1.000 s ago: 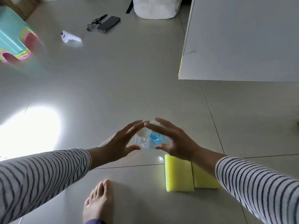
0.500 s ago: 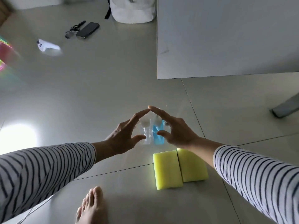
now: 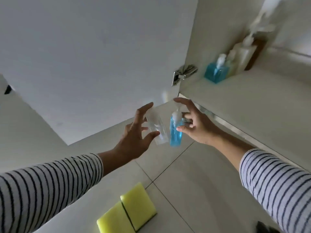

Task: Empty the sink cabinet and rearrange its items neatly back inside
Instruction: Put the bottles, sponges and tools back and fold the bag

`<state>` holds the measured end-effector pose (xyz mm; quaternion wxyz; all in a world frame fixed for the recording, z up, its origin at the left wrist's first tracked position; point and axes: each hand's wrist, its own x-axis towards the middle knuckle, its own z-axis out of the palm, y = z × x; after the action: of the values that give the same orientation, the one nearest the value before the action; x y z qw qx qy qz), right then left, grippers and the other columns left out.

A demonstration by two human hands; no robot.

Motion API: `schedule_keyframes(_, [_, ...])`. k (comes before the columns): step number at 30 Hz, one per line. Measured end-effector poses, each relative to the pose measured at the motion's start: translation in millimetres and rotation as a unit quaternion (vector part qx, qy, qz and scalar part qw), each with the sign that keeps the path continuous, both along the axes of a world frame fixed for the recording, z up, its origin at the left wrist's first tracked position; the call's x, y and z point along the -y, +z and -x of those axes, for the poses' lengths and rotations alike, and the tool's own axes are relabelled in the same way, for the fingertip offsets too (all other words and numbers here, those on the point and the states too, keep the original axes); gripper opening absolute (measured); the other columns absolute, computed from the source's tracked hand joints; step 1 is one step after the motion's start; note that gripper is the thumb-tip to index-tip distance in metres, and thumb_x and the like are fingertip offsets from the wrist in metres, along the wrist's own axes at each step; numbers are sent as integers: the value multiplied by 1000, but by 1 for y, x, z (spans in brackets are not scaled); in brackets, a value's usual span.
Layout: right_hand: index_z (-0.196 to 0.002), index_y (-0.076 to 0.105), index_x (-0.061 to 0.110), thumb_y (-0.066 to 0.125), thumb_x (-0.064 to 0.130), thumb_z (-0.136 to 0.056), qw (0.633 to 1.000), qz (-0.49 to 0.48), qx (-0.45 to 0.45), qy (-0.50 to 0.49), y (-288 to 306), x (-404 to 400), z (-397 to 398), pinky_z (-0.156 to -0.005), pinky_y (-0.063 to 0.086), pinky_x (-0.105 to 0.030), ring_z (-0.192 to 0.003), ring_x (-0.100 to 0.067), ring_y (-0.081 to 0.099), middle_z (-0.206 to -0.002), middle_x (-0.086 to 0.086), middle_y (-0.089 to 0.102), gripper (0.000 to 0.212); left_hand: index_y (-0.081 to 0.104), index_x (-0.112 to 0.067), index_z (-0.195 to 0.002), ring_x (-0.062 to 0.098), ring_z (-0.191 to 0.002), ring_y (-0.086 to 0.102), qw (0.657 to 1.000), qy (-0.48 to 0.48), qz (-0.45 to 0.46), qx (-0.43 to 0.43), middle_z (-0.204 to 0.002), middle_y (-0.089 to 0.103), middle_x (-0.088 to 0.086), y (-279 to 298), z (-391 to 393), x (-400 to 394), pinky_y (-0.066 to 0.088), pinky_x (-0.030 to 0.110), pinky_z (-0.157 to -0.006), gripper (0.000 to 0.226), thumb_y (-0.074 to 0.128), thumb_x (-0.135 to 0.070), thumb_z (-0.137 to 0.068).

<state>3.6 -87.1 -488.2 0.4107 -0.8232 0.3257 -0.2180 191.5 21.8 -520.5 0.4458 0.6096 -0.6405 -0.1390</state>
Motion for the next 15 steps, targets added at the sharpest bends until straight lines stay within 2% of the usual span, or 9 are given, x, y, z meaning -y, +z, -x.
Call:
schedule_keyframes(4, [-115,35,64,65,-3,-82,995,17,67,-65,45,41,44,-103,45,-32,-121,-14,54,-127,0,57,80,19,-47,-134,9,-116,52,998,-25,38,-32,-138,43,-10,32,42,55,46,5,-84,80,71,-15,-81])
schedule_keyframes(8, [-108,37,67,64,-9,-80,992,39,78,-90,69,81,64,-100,48,-36,-110,-15,62,-117,-5,62,86,25,-40,-133,15,-109,59,996,-45,58,-40,-130,50,-12,53,77,100,53,29,-91,74,70,-10,-81])
schedule_keyframes(11, [-113,35,64,64,-9,-80,992,70,45,-91,70,105,65,-95,52,-41,-105,-21,62,-110,-8,60,85,29,-32,-136,16,-108,58,997,-50,55,-27,-133,48,-11,60,95,128,52,32,-93,72,69,-7,-81])
schedule_keyframes(13, [-121,33,59,63,-8,-81,992,82,24,-96,66,123,66,-92,53,-39,-105,-21,61,-114,-7,58,84,30,-26,-136,15,-103,57,997,-51,54,-4,-126,47,-12,61,104,147,51,35,-94,71,70,-7,-81])
schedule_keyframes(15, [-121,33,59,63,-9,-81,992,81,20,-94,60,141,67,-88,55,-38,-103,-20,61,-114,-4,56,84,30,-29,-136,17,-102,56,998,-46,46,14,-120,48,-11,60,108,162,51,39,-94,72,71,-9,-81])
